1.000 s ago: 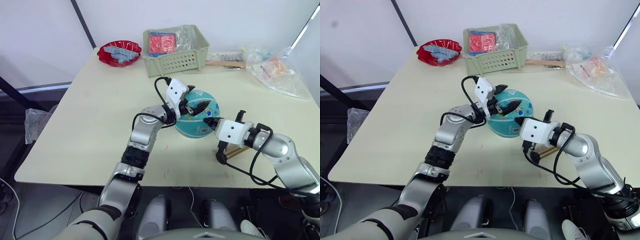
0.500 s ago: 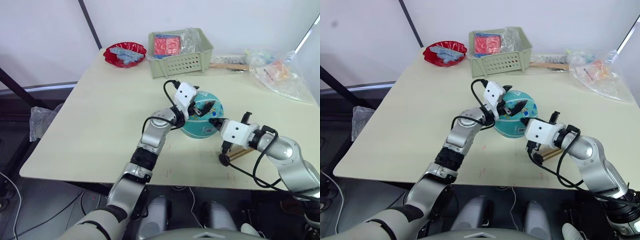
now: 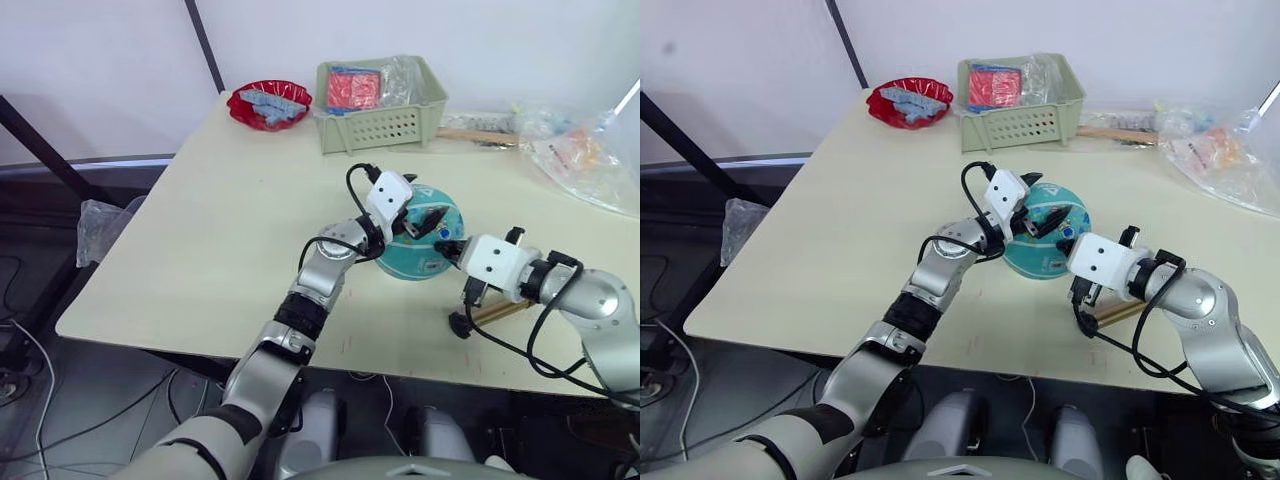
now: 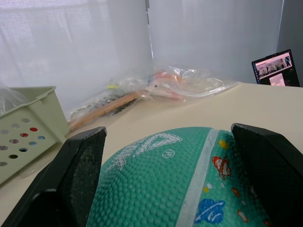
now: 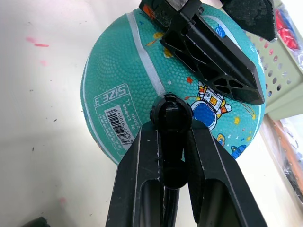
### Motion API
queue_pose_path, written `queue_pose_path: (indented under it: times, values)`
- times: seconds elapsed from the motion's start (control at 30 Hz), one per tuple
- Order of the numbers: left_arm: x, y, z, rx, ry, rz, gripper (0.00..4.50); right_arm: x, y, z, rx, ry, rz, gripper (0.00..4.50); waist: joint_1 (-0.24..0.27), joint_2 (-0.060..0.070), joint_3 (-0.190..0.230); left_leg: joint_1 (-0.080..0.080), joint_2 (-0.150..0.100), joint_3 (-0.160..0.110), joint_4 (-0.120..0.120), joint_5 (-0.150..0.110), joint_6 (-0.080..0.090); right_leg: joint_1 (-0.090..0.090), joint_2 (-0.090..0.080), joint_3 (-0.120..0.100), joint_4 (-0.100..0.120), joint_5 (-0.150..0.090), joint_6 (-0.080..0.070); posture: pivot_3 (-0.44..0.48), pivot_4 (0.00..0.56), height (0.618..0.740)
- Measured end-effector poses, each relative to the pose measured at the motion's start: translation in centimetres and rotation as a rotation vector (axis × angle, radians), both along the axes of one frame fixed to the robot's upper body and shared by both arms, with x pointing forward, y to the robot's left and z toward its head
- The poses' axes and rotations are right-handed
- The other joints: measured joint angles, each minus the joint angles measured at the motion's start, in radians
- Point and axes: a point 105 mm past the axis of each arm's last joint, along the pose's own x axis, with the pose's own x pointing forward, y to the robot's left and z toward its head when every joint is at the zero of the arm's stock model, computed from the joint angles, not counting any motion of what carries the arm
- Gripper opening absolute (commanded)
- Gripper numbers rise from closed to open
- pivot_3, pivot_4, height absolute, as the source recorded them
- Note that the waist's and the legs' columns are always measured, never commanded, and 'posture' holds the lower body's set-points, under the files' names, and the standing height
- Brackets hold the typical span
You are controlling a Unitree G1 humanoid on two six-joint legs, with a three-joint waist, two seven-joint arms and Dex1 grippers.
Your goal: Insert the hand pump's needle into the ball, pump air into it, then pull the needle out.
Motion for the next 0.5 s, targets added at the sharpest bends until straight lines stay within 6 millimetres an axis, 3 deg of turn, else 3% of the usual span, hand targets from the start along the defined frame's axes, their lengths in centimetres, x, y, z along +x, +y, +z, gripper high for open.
queue_pose_path:
  times: [0.5]
  values:
    - [-0.3,-0.9,0.0,0.012,-0.014,-0.029,4.5,-1.1,-1.1,0.4,0.022,0.018,-0.016,0.07,0.008,0.0,0.0,-0.008,-0.005,-0.011,0.0,0.001,0.0,-0.001,0.0,-0.005,-0.002,-0.001,0.002,0.0,0.15,0.738]
